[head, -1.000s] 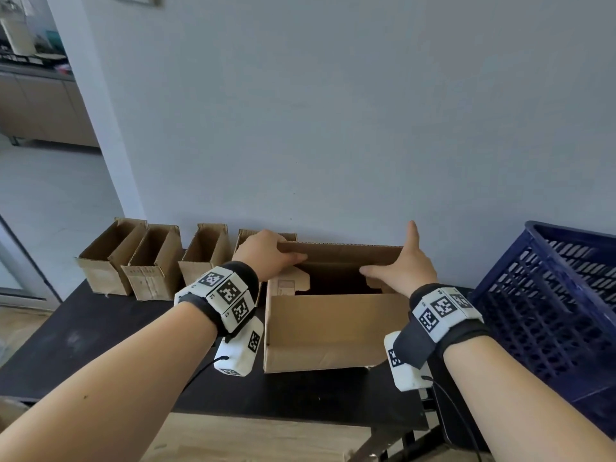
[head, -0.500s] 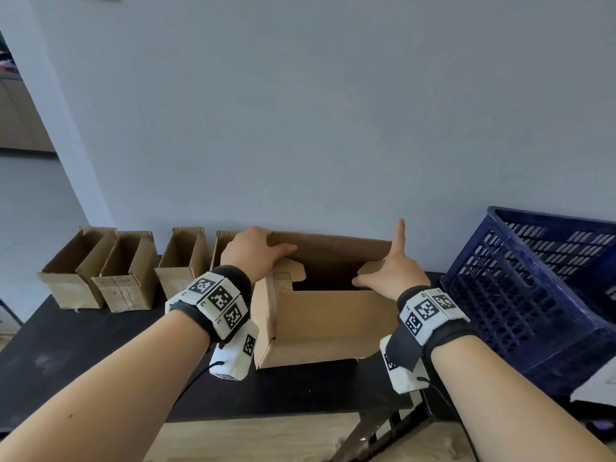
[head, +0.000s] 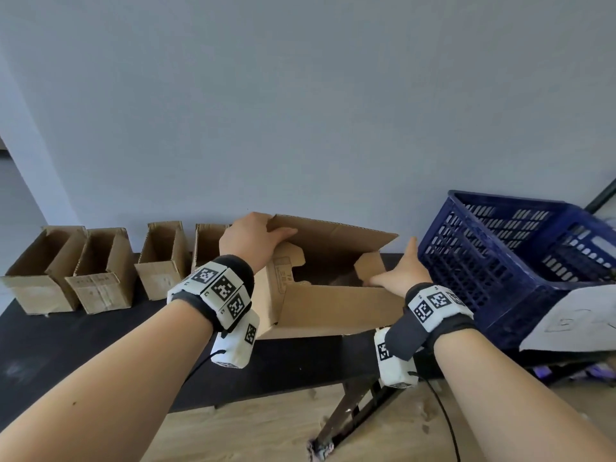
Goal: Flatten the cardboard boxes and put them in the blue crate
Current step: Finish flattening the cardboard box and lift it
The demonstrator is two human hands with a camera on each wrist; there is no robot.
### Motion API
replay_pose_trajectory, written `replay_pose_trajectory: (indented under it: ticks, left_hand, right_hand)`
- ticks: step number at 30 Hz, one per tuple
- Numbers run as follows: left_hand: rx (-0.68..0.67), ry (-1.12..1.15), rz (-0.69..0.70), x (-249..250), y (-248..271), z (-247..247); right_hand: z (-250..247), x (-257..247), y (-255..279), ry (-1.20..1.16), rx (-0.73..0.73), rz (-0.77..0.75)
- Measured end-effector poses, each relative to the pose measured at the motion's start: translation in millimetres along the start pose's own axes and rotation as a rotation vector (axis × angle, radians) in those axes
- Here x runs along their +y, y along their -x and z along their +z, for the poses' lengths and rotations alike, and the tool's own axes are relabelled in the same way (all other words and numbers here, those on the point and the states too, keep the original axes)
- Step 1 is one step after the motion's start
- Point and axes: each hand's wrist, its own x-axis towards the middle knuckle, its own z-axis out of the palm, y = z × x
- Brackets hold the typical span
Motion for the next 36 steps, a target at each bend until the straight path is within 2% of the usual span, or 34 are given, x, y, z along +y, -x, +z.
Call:
replay_pose_trajectory:
  ticks: [4,10,15,19,23,29,36]
  left_hand:
    - [-0.006,0.001,0.041,7,8,1]
    - [-0.005,0.073,0.076,17,16,1]
    - [-0.017,0.185,0.051,26,11,5]
    - [-0.007,0.109,0.033,32,4,16]
    - [-0.059,0.151,-0.040,39,2,36]
    - [-0.188,0.099,-0.179,49,-6,68]
    - [-0.228,0.051,-0.205,74,-8,94]
  right_hand:
    - [-1,8,9,0.187,-0.086,0.015]
    - [-16,7,17,0.324,-0.031,0.015]
    - [-32,6,12,0.191,0.057,-0.027]
    - [-47,13,1,0.060,0.140,-0.068]
    - [-58,23,-9,-0.034,0.197,-0.108]
    - [-80,38,-22,-0.073,0.233,-0.110]
    - [-87,53,-43,-0.122,0.238,-0.106]
